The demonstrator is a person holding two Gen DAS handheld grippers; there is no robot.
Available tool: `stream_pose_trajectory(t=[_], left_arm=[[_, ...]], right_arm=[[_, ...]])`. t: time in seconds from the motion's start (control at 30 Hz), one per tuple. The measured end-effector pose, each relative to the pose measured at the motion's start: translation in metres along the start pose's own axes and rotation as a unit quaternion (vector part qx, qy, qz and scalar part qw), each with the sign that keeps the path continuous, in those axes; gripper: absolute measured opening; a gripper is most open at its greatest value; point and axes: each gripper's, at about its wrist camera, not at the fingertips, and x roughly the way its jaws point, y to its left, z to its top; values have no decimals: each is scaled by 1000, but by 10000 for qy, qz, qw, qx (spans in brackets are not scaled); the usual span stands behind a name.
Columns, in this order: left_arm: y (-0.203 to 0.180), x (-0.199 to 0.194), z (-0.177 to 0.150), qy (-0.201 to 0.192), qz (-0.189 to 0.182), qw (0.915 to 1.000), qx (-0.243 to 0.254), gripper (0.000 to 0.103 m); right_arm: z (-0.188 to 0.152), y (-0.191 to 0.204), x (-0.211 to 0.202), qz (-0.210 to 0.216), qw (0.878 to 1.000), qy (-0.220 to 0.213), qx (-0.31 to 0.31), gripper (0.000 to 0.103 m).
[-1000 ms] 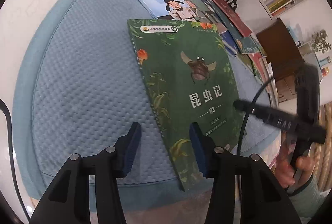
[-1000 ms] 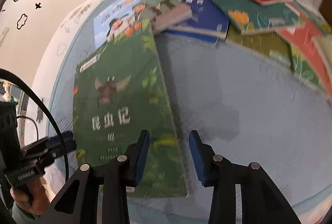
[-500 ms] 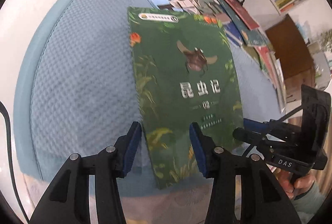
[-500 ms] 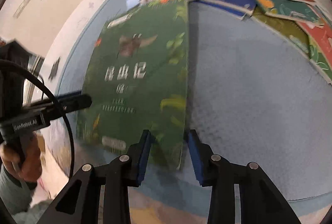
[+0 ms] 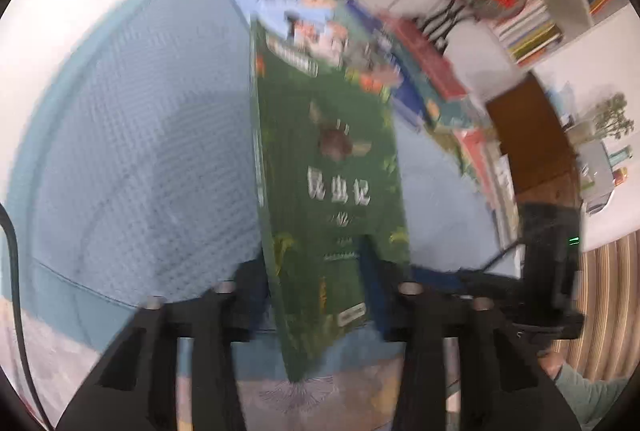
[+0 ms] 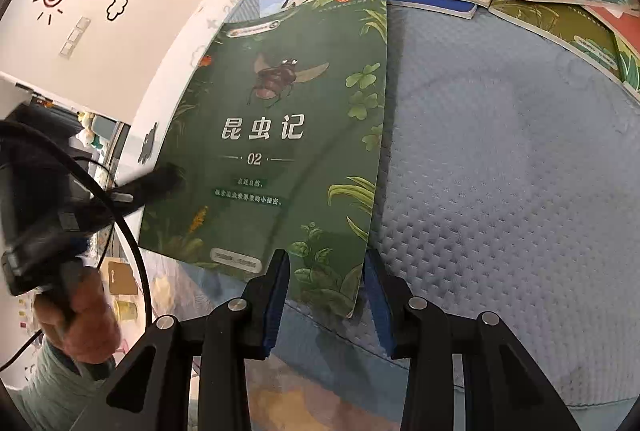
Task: Organize books
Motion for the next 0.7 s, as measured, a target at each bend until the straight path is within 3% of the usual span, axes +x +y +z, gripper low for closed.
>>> stream_pose_trajectory(t=[0.1,0.17,0.23,0.33,0.37,0.47,0.63,0.67,0.7], left_arm=[[-11,16,-4,152,173,9997,127,23],[-15,19,-4,131,76,9999,16,19],[-12,17,-4,89,-215,9994,-249,13],[-6,5,0,-39,-1035,9920,-723,13],[-10,4,2,-48,-1160,9902,-773,13],[-9,3,11,3,-1779,9783,-1063,13],[2,5,21,218,-2364,9627,-1295,13],[6,6,25,297,-2520,9576,-1365,13],[9,7,26,365,-2571,9556,-1395,13]], right_arm=[[-1,-7,-3,69,10000,-5,45,38],[2,-3,4,199,9997,0,171,38],[5,-15,3,298,9991,33,295,38],[6,-25,-8,476,9976,79,493,38],[7,-29,-12,605,9964,60,584,42],[8,-45,-21,991,9904,-61,967,85],[11,-70,-11,1949,9659,-233,1689,87],[11,-74,-6,2123,9594,-279,1834,85],[10,-74,-3,2266,9531,-313,1979,73]])
